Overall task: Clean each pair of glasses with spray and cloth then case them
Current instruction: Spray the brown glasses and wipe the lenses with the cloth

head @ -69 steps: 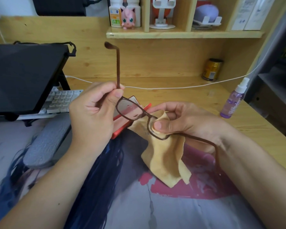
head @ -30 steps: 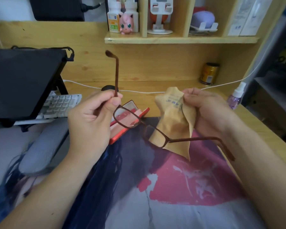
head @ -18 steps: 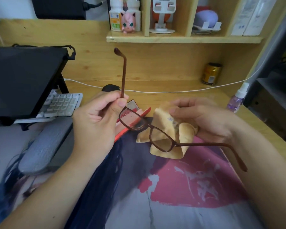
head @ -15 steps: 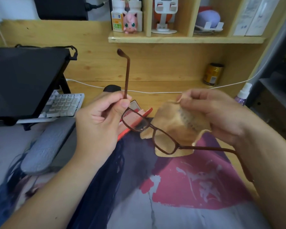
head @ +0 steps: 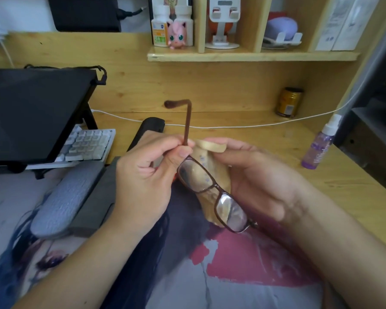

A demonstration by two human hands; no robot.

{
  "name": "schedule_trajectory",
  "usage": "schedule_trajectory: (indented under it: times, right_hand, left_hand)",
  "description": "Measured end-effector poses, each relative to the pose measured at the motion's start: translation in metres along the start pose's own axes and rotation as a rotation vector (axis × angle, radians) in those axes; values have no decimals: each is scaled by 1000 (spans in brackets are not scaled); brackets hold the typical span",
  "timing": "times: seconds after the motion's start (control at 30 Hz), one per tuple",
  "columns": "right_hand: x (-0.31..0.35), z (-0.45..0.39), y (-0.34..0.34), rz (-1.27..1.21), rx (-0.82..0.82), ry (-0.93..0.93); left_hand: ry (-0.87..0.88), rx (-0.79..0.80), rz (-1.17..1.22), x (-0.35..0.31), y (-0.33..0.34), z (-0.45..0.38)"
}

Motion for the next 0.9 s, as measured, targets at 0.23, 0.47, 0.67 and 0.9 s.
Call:
schedule_trajectory:
  times: [0.23, 0.47, 0.67, 0.9]
  right_hand:
    - [7, 3, -19, 179, -492, -161]
    - [11, 18, 9, 602, -361, -278]
    - [14, 19, 5, 582, -230, -293]
    - [14, 11, -6, 490, -343, -271]
  left_hand:
    - [25, 30, 23, -2, 5, 0]
    - [0, 36, 31, 3, 6, 4]
    - [-30, 13, 42, 1, 2, 1]
    - [-31, 33, 70, 1, 5, 3]
Point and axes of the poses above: each hand's wrist, its own z-axis away from the middle knuckle, its own y-axis out of the palm, x = y × z, the point moved 4 cm from there along -z, towards the middle knuckle, and after that the axes turned 15 degrees about y, right-handed, at the moved point
